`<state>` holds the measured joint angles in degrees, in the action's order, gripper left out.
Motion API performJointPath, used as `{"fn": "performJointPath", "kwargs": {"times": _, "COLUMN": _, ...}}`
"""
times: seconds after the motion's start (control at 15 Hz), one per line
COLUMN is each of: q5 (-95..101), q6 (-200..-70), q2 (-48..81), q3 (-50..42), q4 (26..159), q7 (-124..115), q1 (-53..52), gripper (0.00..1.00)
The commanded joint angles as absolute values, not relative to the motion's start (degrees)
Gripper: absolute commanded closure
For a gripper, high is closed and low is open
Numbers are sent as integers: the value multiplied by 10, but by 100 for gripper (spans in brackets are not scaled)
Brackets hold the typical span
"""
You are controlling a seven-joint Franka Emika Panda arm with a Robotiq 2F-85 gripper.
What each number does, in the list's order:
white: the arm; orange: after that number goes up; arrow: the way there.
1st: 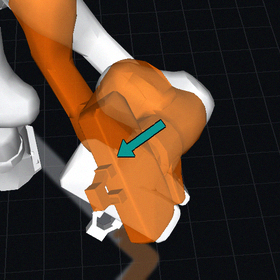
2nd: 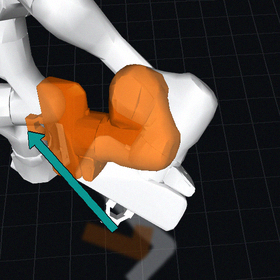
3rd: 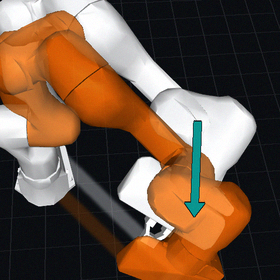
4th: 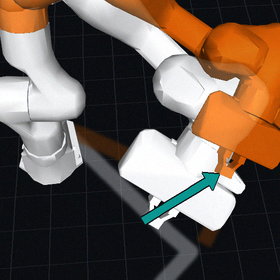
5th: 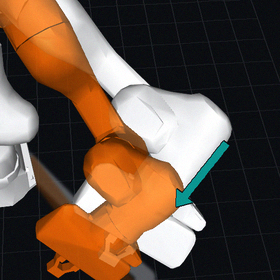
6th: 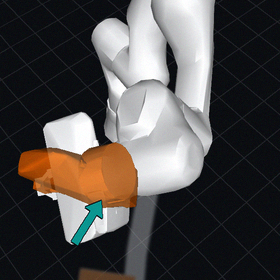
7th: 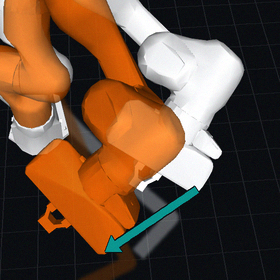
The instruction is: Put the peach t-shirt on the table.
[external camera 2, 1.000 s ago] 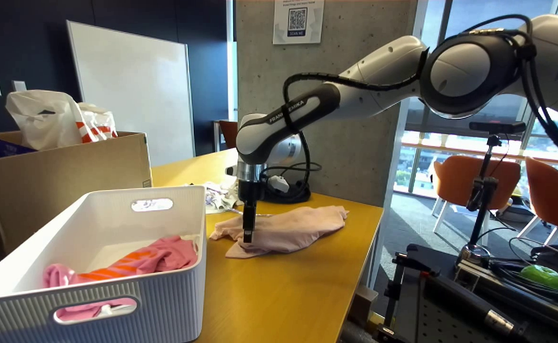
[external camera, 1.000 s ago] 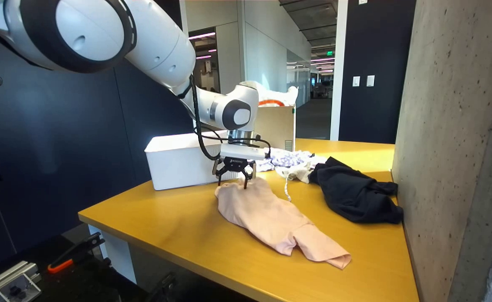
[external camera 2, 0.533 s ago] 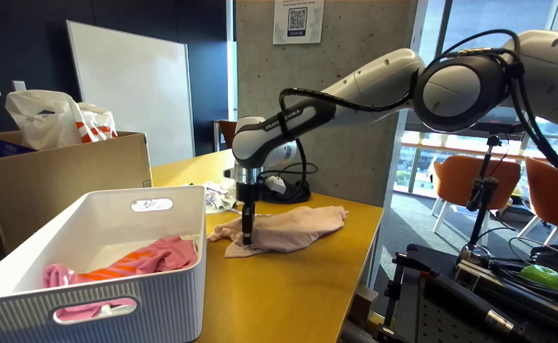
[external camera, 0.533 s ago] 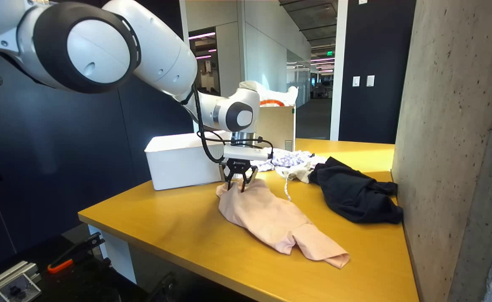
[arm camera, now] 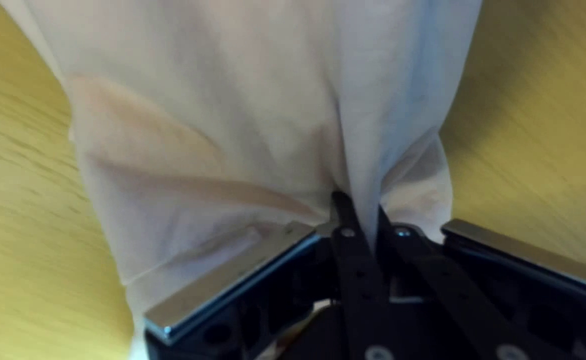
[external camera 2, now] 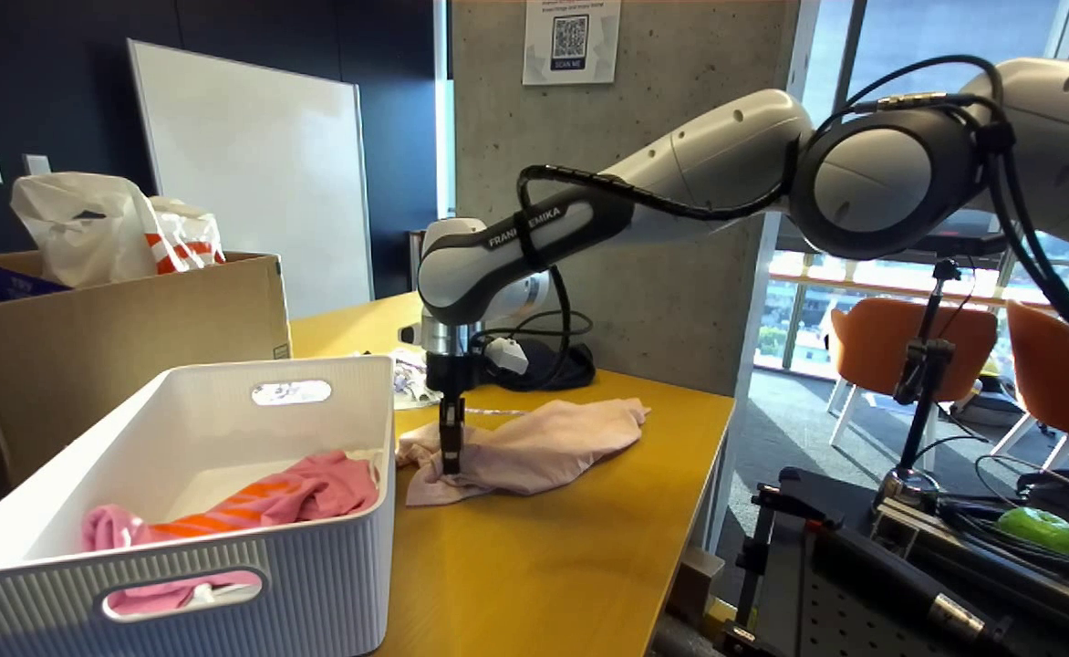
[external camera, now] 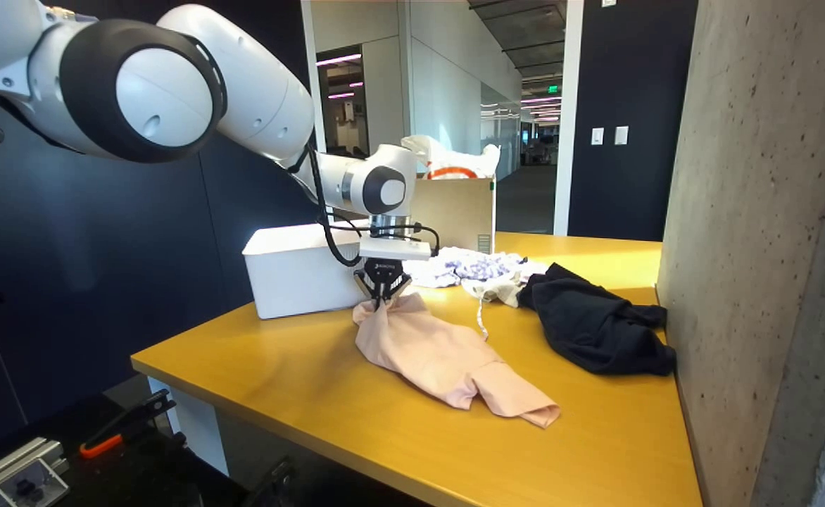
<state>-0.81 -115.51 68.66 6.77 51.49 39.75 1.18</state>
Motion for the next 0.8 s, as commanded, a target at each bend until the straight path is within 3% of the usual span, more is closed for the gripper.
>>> {"fn": "performJointPath", "kwargs": {"times": 0.0, "q5": 7, "q6": -1164, "q2": 647, "q3": 62, "q4": 551, "q7": 384, "q1": -19, "gripper": 99}}
{"fn": "performJointPath", "kwargs": {"times": 0.47, "q5": 14, "q6": -1263, "q2": 525, "q3": 58, "q4": 743, "q7": 308, "q1": -39, "gripper": 98}}
{"fn": "performJointPath", "kwargs": {"times": 0.73, "q5": 29, "q6": -1389, "q2": 463, "q3": 46, "q4": 856, "q7": 240, "q1": -32, "gripper": 98}}
